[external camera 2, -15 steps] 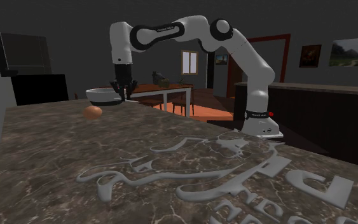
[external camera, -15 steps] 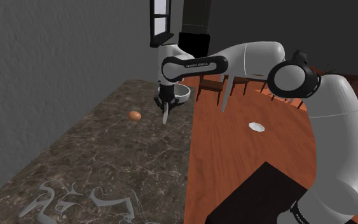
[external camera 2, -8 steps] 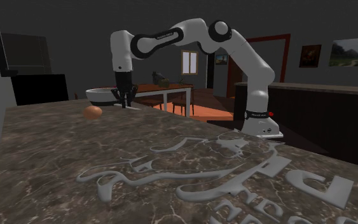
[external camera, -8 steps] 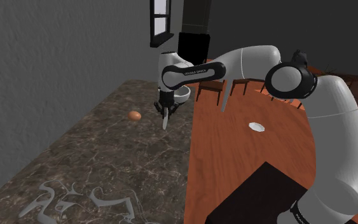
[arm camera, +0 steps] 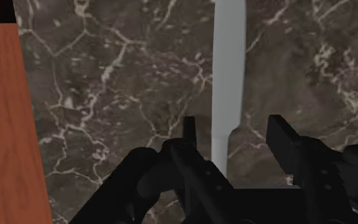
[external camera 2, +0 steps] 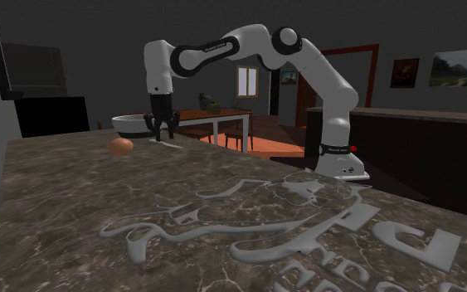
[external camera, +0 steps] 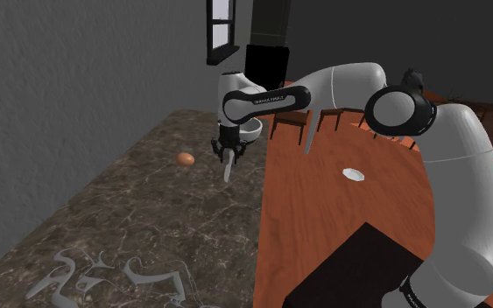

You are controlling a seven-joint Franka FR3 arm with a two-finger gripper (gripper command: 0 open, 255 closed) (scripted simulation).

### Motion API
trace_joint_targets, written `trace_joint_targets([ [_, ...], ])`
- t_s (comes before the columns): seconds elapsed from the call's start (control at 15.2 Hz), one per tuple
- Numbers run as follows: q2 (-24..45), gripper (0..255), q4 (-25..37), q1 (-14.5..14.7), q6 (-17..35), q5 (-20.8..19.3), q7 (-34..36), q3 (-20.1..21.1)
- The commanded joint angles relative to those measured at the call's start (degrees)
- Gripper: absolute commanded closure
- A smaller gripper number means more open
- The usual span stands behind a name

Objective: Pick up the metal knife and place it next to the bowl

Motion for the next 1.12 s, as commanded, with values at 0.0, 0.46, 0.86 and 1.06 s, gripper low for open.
trace_joint_targets([
  [0.0,0.0,0,0.0,0.0,0.0,0.0,0.0,0.0],
  [0.46,-1.2,0,3.9,0.4,-4.9,0.8,-0.7,0.5],
  [0.86,-1.5,0,5.2,0.6,-6.3,1.0,-0.9,0.6],
  [1.06,-1.4,0,5.2,0.6,-6.3,1.0,-0.9,0.6],
])
